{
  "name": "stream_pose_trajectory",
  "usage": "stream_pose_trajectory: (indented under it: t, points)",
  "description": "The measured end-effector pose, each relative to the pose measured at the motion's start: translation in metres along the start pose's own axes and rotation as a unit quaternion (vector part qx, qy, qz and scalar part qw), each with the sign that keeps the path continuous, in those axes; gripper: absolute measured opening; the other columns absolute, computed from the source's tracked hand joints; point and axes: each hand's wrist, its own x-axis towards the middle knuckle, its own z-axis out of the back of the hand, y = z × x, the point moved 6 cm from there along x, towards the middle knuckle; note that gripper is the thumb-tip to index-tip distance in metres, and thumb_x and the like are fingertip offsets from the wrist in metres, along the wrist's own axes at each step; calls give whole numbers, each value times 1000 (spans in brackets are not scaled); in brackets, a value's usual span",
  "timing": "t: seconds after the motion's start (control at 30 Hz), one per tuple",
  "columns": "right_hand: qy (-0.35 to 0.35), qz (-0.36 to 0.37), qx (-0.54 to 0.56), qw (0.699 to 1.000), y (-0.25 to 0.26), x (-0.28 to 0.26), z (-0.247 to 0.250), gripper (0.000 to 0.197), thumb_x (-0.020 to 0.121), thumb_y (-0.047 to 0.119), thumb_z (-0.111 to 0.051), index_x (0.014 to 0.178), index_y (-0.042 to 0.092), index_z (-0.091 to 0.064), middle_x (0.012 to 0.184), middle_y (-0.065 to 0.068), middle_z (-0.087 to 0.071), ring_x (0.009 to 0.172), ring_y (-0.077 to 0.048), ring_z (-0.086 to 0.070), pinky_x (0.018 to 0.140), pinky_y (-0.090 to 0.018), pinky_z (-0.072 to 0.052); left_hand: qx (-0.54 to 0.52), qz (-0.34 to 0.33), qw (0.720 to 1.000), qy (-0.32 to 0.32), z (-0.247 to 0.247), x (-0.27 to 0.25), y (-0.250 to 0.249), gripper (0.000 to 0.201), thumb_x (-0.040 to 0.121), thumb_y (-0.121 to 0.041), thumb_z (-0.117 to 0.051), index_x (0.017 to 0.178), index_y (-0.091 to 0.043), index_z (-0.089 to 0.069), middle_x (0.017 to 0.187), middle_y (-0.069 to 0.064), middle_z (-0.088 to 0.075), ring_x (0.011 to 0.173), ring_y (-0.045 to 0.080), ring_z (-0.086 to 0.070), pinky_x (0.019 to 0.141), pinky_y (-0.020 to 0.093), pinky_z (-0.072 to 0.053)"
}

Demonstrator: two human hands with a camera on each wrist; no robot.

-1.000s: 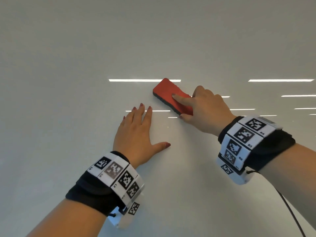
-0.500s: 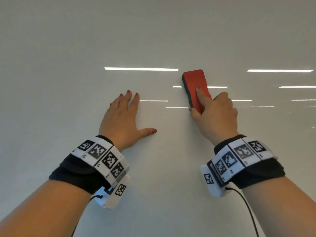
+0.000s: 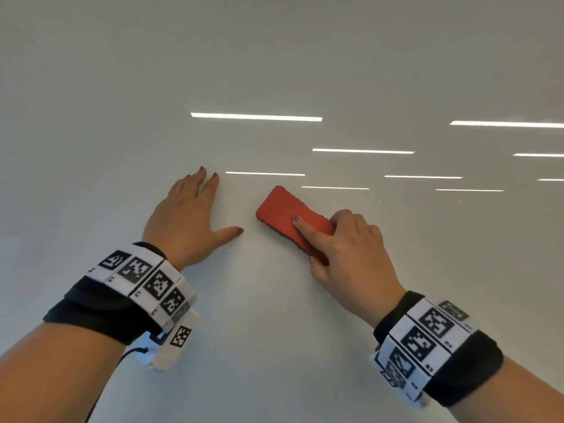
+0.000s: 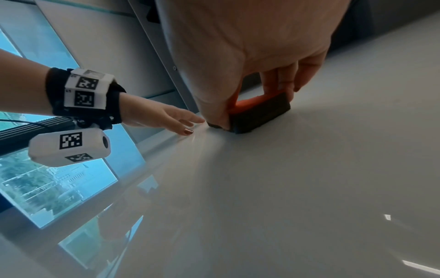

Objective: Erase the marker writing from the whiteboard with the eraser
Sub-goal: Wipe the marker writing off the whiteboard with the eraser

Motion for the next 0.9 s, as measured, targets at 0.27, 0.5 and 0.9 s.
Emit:
stream_pose_trajectory:
  t: [0.27, 0.5, 0.9]
  points:
    - [68, 36, 37, 996, -26, -42, -2, 59, 80, 32, -63, 136, 38, -46, 93, -8, -49, 82, -28, -48, 67, -37, -41, 2, -102, 992, 68, -21, -43, -90, 104, 74, -70, -56, 150, -31, 3, 157, -4, -9, 141, 16, -16, 111, 36, -25]
    - [160, 56, 110, 979, -45, -70, -3, 57, 91, 40, -49, 143, 49, -27, 115, -4, -42, 101, -22, -40, 87, -35, -39, -34, -114, 988, 103, -37, -76, -132, 100, 73, -66, -60, 149, -33, -4, 153, -6, -20, 135, 15, -28, 108, 33, -32]
    - [210, 34, 220, 952, -45, -132, 7, 59, 91, 30, -53, 145, 34, -31, 134, 4, -37, 121, -13, -30, 96, -18, -30, -46, -110, 987, 108, -36, -135, -140, 79, 77, -65, -56, 142, -28, -32, 131, -5, -44, 112, 15, -46, 95, 29, -37]
